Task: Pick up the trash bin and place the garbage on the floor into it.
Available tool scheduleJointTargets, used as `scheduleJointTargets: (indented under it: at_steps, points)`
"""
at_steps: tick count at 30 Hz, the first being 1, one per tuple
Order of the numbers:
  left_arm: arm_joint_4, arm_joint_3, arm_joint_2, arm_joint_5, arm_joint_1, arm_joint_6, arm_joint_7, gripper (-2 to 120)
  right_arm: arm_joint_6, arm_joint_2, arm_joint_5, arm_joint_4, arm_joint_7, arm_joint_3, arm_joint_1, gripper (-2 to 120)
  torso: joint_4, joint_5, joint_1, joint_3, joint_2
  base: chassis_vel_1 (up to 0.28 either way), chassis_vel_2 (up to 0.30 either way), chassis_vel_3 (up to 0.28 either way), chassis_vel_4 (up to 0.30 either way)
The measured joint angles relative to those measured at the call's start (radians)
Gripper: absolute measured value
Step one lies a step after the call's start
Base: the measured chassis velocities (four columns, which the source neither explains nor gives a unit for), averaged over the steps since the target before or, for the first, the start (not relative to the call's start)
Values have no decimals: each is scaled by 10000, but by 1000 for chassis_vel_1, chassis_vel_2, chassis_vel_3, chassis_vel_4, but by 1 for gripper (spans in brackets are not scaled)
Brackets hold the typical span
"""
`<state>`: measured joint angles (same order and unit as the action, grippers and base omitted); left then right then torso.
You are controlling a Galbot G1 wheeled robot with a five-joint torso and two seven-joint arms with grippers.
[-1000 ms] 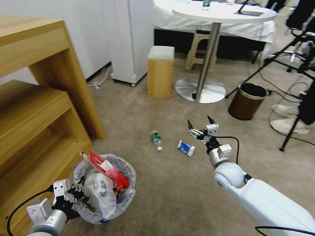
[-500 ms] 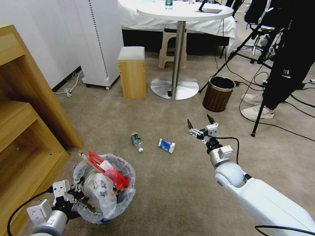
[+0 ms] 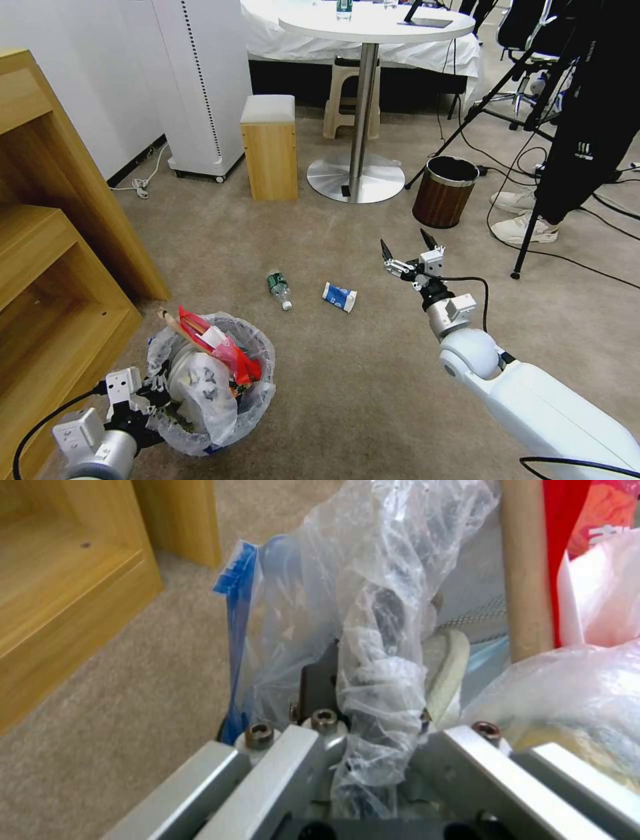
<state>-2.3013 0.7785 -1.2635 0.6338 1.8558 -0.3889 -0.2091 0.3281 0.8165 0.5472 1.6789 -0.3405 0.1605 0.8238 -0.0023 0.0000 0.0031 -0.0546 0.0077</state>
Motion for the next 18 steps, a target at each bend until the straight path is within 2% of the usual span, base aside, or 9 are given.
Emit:
scheduleJointTargets:
  at_steps: [18]
  points:
    - [-138, 114, 46, 13, 92, 24, 26, 0, -9, -29, -33, 12, 87, -40, 98, 100, 0, -1, 1, -1, -1, -129, 128, 124, -123]
